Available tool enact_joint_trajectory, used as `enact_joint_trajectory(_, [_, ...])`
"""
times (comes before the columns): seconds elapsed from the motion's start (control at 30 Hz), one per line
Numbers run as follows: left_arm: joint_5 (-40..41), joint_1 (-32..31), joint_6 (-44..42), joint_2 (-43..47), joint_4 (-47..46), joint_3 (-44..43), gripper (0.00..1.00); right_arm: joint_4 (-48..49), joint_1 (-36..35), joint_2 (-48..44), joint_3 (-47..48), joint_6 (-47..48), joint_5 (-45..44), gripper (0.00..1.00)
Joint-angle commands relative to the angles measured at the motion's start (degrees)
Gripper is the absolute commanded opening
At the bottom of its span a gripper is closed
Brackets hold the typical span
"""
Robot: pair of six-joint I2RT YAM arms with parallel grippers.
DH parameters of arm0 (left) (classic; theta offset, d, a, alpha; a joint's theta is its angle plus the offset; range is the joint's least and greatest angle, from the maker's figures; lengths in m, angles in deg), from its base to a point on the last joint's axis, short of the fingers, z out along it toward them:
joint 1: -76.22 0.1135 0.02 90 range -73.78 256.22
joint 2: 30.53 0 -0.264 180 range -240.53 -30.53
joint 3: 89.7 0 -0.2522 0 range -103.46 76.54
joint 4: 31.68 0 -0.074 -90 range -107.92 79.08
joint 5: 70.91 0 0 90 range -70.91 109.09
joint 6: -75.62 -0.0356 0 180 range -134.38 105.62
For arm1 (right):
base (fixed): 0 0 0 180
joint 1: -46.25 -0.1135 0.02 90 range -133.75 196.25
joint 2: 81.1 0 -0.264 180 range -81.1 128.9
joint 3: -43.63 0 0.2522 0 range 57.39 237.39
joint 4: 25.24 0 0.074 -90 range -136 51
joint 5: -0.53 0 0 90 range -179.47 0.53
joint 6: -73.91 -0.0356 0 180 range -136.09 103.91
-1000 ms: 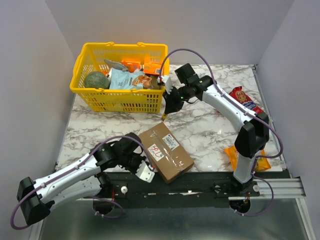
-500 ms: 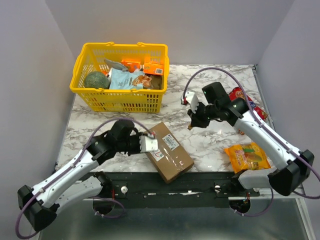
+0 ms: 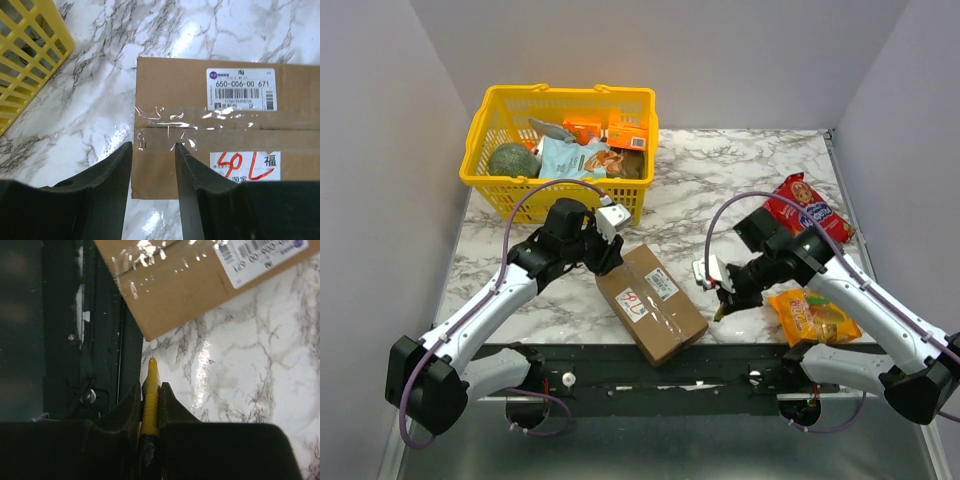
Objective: Unpack the express box
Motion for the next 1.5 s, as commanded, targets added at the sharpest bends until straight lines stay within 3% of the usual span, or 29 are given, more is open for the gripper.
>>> enact_joint_trajectory(0.0, [-3.97, 1.45, 7.13, 0.52, -4.06, 1.4, 0.49, -2.3, -7.53, 1.4, -0.31, 2.89, 5.96, 0.0])
enact_joint_trajectory(0.17, [-3.53, 1.63, 6.16, 0.6, -3.62, 2.63, 0.48, 7.34, -16.06, 2.54, -3.48, -6.31, 3.25, 0.0])
enact_joint_trajectory(0.27, [-3.53, 1.63, 5.98, 0.69, -3.44, 4.3, 0.49, 13.51, -16.25, 3.94, -3.39, -11.87, -2.37, 0.0])
enact_joint_trajectory(0.5, [-6.6, 1.98, 6.16, 3.32, -3.36, 6.41, 0.48, 16.87, -16.16, 7.28, -1.28, -8.37, -15.92, 0.0])
enact_joint_trajectory(0.77, [-7.84, 2.24, -3.15, 6.48, 4.55, 2.55, 0.46, 21.78, -13.63, 9.39, -0.93, -2.75, -25.67, 0.0])
enact_joint_trajectory(0.9, [1.27, 3.12, -5.7, 9.39, 6.4, 2.28, 0.46, 27.23, -6.94, 14.3, 3.18, -6.59, -25.42, 0.0])
enact_joint_trajectory(0.93, [12.18, 3.47, -4.92, 9.57, 5.97, 2.37, 0.43, 27.85, -5.8, 15.01, 4.42, -8.09, -24.89, 0.0])
enact_joint_trajectory(1.0, [18.86, 5.66, -3.25, 9.48, 4.3, 2.63, 0.41, 28.56, -3.07, 16.25, 6.62, -12.05, -21.73, 0.0])
enact_joint_trajectory(1.13, [21.08, 7.25, -8.07, 7.29, 5.26, 3.16, 0.39, 28.56, -2.36, 14.33, 4.62, -16.09, -20.23, 0.0])
enact_joint_trajectory(1.27, [21.25, 7.87, -7.73, 4.91, 5.96, 3.69, 0.35, 28.74, -1.66, 9.5, -0.73, -23.11, -21.19, 0.0])
enact_joint_trajectory(1.47, [27.67, 10.42, -10.01, 3.77, 3.68, 6.5, 0.34, 28.39, -0.08, 3.95, -6.81, -29.11, -22.17, 0.0])
